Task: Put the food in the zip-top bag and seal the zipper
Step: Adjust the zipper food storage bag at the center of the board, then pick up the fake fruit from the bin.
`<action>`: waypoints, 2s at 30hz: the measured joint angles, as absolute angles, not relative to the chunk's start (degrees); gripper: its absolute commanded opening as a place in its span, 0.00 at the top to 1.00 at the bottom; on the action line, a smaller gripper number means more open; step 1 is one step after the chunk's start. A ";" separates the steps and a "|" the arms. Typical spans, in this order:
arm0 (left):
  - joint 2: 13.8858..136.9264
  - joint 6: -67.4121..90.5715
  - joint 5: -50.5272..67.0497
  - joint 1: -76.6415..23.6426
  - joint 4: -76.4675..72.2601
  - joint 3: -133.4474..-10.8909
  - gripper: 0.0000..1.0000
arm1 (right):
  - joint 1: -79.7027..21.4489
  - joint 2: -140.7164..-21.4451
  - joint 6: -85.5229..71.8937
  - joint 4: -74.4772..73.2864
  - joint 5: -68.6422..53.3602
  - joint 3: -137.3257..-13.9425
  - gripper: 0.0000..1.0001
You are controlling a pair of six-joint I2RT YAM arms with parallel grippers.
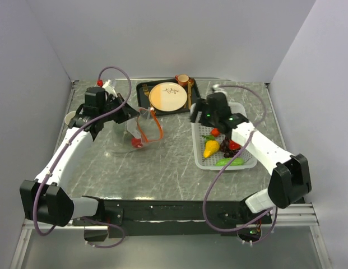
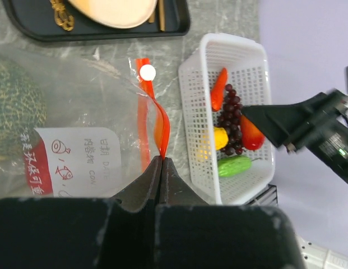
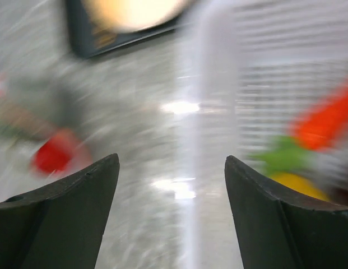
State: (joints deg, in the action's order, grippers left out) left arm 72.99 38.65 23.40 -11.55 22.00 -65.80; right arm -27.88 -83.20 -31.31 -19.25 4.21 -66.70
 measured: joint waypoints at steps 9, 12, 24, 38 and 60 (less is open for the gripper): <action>74.28 38.59 25.89 -11.55 22.02 -67.24 0.99 | -20.34 -83.00 -31.92 -29.56 15.27 -63.35 0.12; 74.37 38.61 26.28 -11.55 21.93 -67.13 0.99 | -18.46 -85.58 -31.66 -31.24 16.82 -63.35 0.12; 74.41 38.59 27.09 -11.57 21.91 -67.13 0.99 | -16.73 -93.82 -30.09 -39.29 24.82 -64.25 0.11; 74.48 38.35 27.16 -11.57 21.93 -67.09 0.99 | -15.97 -102.43 -27.31 -39.62 23.27 -65.17 0.69; 74.63 38.13 27.24 -11.55 21.96 -67.09 0.99 | -16.21 -71.64 -25.78 -29.80 1.96 -63.20 0.78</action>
